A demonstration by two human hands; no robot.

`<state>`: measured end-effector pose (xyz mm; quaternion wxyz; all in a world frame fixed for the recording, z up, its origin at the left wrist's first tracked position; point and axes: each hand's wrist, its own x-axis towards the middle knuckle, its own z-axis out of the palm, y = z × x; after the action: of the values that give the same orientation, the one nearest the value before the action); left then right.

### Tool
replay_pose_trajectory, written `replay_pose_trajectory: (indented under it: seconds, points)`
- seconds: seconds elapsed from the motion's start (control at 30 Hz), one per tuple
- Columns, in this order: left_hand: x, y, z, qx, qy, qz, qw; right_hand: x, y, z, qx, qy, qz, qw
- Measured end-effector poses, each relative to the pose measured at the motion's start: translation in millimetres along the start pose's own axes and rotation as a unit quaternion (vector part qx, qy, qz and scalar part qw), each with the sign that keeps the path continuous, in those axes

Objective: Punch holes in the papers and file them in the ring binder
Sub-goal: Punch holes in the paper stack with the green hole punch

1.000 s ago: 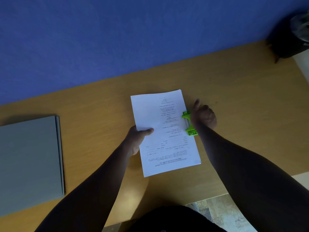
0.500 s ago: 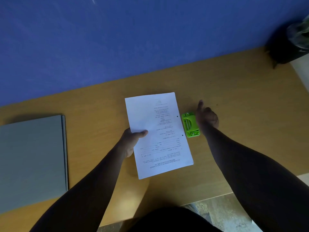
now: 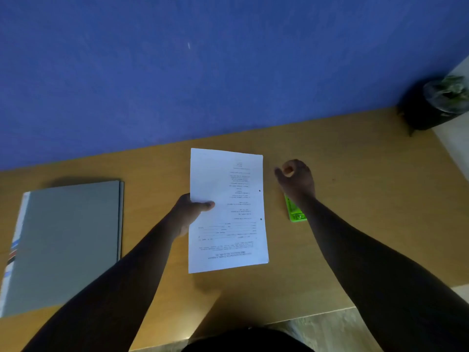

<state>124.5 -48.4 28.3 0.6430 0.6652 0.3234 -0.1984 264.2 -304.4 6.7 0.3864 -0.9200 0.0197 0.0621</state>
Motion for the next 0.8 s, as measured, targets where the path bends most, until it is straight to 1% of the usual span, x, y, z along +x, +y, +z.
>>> replay_pose_trajectory:
  seconds: [0.1, 0.17, 0.3, 0.43, 0.6, 0.67, 0.8]
  points:
    - [-9, 16, -12, 0.031, 0.0, 0.018, 0.999, 0, -55, 4, 0.021, -0.044, -0.1, 0.994]
    - [-16, 26, -20, 0.05, 0.005, 0.031, 0.998, -1, -96, 7, 0.028, -0.074, -0.177, 0.981]
    - [-25, 41, -32, 0.083, 0.021, 0.047, 0.995, -17, -168, 9, 0.003, -0.108, -0.331, 0.937]
    - [-36, 53, -38, 0.138, 0.039, 0.059, 0.988, -35, -211, 13, -0.031, -0.136, -0.432, 0.891]
    - [-43, 61, -40, 0.23, 0.074, 0.099, 0.965, -53, -229, 22, -0.07, -0.213, -0.466, 0.856]
    - [-45, 63, -44, 0.262, 0.083, 0.108, 0.955, -60, -232, 26, -0.112, -0.24, -0.474, 0.84]
    - [-47, 67, -49, 0.314, 0.074, 0.11, 0.94, -68, -236, 24, -0.215, -0.282, -0.457, 0.816]
